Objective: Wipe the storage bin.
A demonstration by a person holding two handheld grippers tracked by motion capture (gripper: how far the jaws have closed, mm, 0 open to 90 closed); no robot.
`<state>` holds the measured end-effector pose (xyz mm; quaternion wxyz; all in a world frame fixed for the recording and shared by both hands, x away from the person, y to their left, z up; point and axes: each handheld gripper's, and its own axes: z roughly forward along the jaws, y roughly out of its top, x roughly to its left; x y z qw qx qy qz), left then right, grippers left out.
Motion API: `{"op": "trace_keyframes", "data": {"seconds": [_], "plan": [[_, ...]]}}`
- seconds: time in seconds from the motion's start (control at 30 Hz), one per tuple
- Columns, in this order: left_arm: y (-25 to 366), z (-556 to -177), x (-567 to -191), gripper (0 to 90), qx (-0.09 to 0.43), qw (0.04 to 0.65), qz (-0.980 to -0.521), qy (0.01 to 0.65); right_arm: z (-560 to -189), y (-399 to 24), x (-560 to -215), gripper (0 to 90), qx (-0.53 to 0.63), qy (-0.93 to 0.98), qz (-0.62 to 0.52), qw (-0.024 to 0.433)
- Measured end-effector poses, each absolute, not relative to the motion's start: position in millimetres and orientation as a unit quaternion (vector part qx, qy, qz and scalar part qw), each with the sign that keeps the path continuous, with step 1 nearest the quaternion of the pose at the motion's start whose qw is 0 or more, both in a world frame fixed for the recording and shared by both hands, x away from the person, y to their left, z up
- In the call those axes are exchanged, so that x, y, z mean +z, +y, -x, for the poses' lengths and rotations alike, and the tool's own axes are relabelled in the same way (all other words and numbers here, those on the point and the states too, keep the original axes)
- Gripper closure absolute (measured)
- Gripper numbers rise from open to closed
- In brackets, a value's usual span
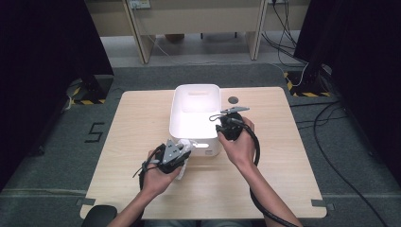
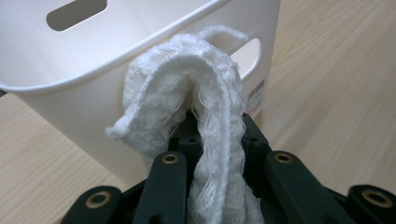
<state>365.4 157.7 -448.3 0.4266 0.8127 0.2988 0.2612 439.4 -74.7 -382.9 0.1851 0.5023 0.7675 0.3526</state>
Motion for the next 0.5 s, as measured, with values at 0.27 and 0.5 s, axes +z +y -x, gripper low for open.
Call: {"op": "trace_keyframes", "data": {"seconds": [0.27,0.5], "plan": [[151.9,-367.3,-447.4,76.0,0.26,0.423,-0.816,0.294,-439.4,-74.7,-383.0,73.1,0.353,0.767,-0.503,0.186],[147.4,-368.5,-447.0,75.9,0.258,0.424,-0.818,0.291,-439.2,-74.7,-383.1,73.1,0.354,0.766,-0.503,0.186]]}}
